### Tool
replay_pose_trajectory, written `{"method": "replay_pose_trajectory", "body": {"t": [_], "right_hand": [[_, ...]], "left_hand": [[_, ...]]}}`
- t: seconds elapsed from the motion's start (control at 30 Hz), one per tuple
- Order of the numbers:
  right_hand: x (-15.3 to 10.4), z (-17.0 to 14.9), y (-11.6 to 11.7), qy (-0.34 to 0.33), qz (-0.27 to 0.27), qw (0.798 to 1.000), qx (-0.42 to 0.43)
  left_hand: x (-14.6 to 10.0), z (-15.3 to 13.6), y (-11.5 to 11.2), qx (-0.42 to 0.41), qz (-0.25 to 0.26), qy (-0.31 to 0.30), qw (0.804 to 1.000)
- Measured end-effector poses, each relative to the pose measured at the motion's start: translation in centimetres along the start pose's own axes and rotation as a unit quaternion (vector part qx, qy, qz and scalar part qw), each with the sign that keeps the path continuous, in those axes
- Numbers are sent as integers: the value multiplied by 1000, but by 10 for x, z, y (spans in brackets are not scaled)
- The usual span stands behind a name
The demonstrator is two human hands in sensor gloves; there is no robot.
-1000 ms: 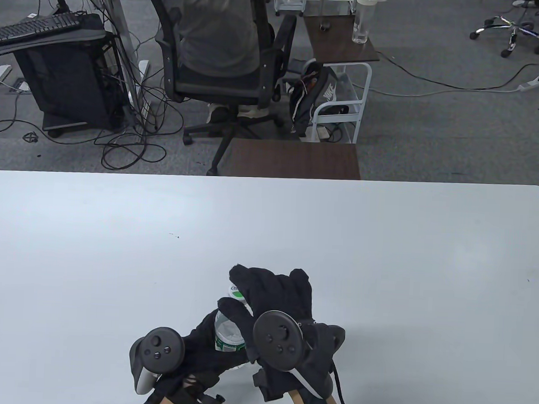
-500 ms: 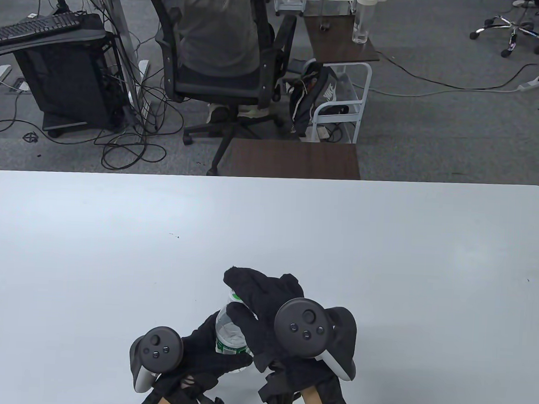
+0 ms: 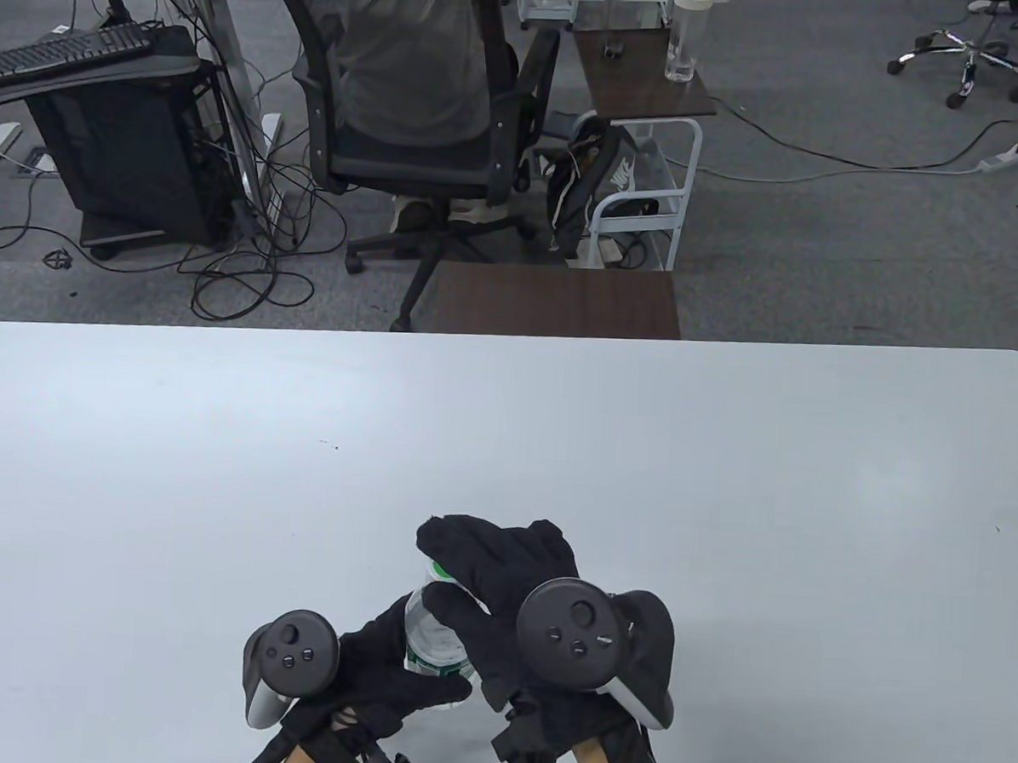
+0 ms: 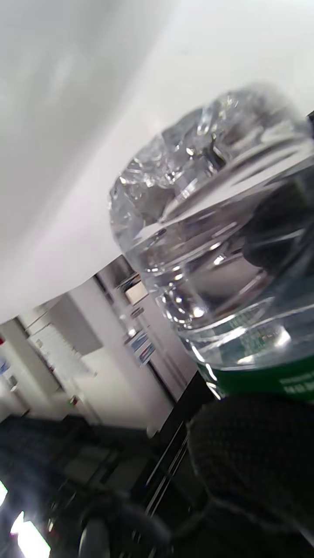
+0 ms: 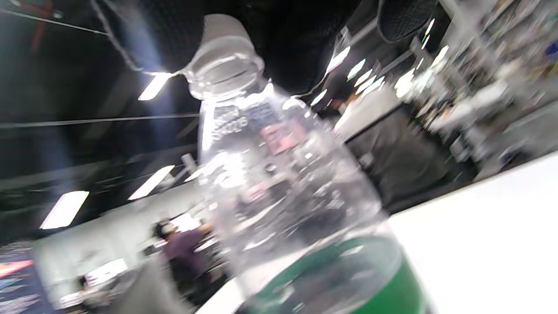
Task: Close mineral water bottle cap
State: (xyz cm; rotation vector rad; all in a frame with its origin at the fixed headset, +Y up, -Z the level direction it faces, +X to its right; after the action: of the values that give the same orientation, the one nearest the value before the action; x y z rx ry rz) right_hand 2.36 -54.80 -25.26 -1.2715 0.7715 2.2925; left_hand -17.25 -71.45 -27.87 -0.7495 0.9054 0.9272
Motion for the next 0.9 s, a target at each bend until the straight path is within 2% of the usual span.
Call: {"method": "replay_pose_trajectory", "body": {"t": [0.1,0.2,0.33,0.37,0.4,0.43,0.47,0.6,0.67,0.7,0.8,0.87,0.9], "right_hand": [[0,-1,1,-27,34,999,22],[-1,2,1,-6,19,999,-29],[-4,7,2,33,-48,996,-65],[-5,7,4,47,-71,993,-77],[-8,10,6,62,-122,985,-107],[-9,12,9,72,-157,975,-143],[-10,13,10,74,-163,971,-161],[-5,4,11,43,-114,989,-85],[0,-4,10,20,-58,997,-42],[3,-9,11,-1,-10,1000,-5],[11,-20,16,-43,81,991,95],[13,-21,18,-51,89,988,115],[11,-21,18,-40,61,993,91]], "left_hand": [[-1,2,-6,-11,-33,-7,999],[-3,5,-9,22,8,-4,1000],[-7,10,-11,58,71,1,996],[-8,12,-10,79,92,1,993],[-8,14,-10,105,113,5,988],[-7,14,-10,105,112,13,988],[-6,12,-11,95,99,22,990],[-3,5,-6,45,34,-6,998],[-1,3,-4,34,8,-11,999],[0,0,-4,14,-20,-17,1000],[1,-2,-7,-23,-67,-20,997],[1,-2,-10,-22,-78,-20,996],[0,-1,-10,-16,-64,-16,998]]}}
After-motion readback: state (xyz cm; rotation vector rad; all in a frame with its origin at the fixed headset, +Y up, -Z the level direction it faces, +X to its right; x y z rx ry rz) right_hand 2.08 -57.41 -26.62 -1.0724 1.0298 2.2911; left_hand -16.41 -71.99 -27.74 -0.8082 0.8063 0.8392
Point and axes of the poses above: the tracker on the back of each hand, its own z axis roughly to the thumb side, its own x axis roughly from the wrist to the fingertips, y = z × x, the point moved 2 cm from there along x, roughly from the wrist to the fingertips, and after that the axes turned 14 degrees about z, right-handed, at the moved point
